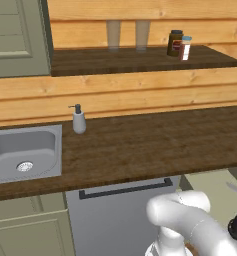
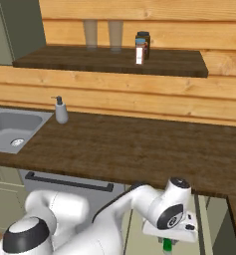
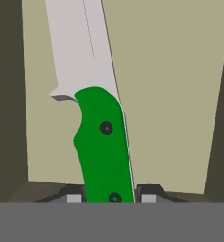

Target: Pick up the knife from the drawer and place it on the cutting board. Then place the meat from the plate to the cutting board.

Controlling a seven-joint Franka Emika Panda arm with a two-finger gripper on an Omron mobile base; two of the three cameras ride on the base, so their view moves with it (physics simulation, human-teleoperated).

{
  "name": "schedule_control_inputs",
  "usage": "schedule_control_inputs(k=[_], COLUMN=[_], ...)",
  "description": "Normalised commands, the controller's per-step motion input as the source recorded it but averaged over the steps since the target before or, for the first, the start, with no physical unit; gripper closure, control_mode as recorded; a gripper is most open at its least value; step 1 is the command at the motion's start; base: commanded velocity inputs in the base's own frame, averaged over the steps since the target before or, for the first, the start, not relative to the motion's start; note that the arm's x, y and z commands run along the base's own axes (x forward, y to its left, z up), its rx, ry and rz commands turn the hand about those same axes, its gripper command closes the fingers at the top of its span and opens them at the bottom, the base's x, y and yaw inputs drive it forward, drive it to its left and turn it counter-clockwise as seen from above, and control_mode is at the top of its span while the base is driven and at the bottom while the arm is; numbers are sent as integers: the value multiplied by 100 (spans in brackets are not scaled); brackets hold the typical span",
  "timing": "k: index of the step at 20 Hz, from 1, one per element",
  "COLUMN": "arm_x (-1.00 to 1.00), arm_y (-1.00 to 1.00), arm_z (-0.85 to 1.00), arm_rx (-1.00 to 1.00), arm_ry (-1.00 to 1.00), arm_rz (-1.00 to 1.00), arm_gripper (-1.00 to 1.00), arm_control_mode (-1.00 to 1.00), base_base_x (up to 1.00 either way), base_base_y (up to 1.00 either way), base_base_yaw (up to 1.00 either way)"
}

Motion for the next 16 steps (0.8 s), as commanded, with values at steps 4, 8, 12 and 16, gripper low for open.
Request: schedule_control_inputs(k=[4, 8, 12, 16], arm_x=[-54, -21, 34, 71], arm_y=[8, 25, 44, 45], arm_z=[58, 69, 89, 95], arm_rx=[2, 1, 0, 0], arm_ry=[-29, -32, -21, -5], arm_rz=[0, 0, 0, 0], arm_gripper=[100, 100, 100, 100], arm_control_mode=[-100, -100, -100, -100], base_base_x=[0, 0, 0, 0], base_base_y=[0, 0, 0, 0], base_base_yaw=[0, 0, 0, 0])
